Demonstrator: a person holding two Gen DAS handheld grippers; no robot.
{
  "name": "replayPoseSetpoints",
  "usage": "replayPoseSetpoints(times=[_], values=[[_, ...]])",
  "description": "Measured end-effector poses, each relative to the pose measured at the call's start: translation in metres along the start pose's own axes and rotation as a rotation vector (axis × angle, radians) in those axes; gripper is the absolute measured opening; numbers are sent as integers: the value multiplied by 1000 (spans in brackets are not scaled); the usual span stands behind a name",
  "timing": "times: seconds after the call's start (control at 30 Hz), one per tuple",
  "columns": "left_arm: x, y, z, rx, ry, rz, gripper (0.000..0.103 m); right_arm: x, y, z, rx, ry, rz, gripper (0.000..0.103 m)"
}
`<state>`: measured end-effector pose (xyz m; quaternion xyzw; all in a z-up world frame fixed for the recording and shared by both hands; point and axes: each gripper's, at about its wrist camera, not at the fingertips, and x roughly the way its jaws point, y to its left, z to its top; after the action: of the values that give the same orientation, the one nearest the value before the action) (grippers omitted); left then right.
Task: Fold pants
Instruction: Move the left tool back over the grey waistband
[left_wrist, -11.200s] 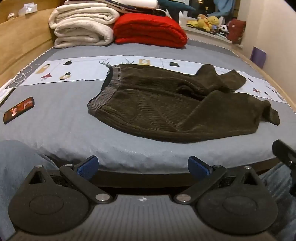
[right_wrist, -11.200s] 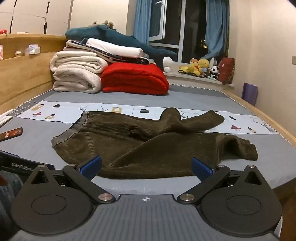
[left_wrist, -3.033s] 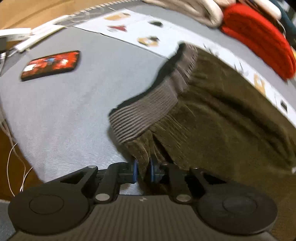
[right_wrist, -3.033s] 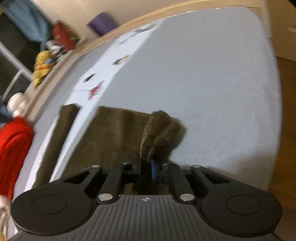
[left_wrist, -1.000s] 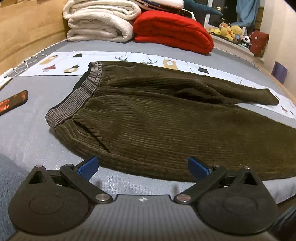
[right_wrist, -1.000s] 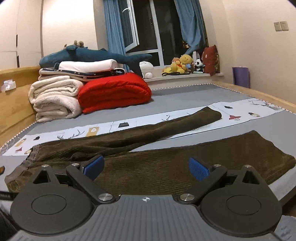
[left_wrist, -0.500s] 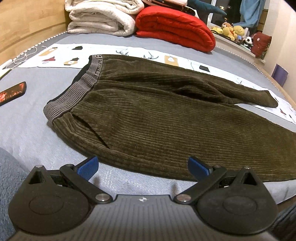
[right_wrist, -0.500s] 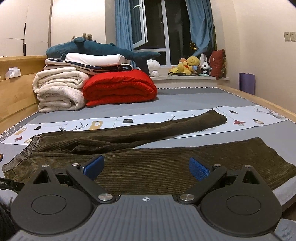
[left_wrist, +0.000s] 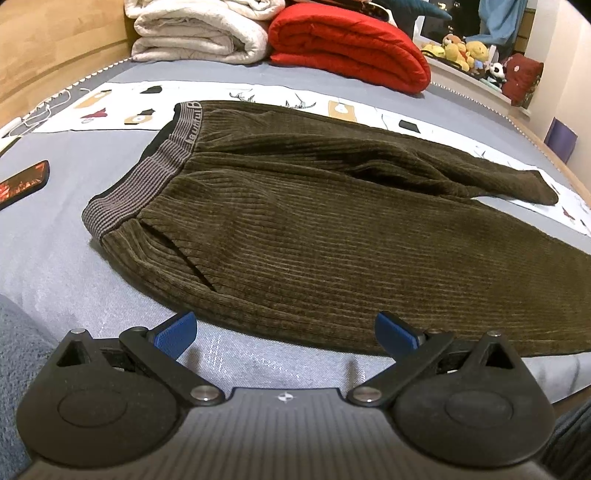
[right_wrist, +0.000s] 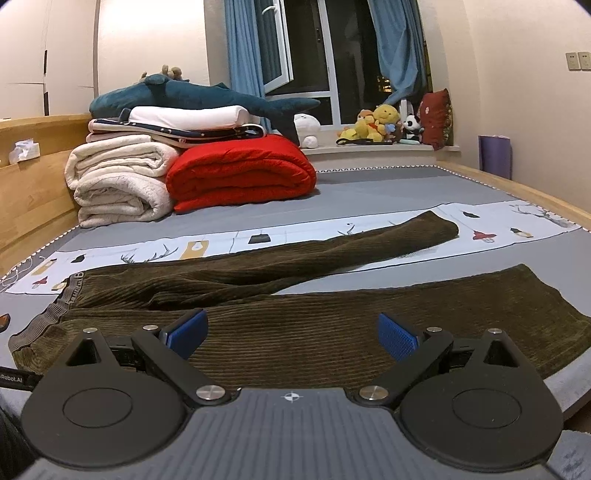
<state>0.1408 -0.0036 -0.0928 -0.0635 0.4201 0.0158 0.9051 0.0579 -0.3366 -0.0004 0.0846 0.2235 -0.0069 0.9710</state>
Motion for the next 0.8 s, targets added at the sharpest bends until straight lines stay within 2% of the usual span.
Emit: replayPoseSetpoints(times=[0.5,0.8], values=[[3,-4,40,9,-9,-15,103,15,8,3,20,15,35,98],[16,-11,110,73,-61,-31,103,22,6,6,78,24,41,98]])
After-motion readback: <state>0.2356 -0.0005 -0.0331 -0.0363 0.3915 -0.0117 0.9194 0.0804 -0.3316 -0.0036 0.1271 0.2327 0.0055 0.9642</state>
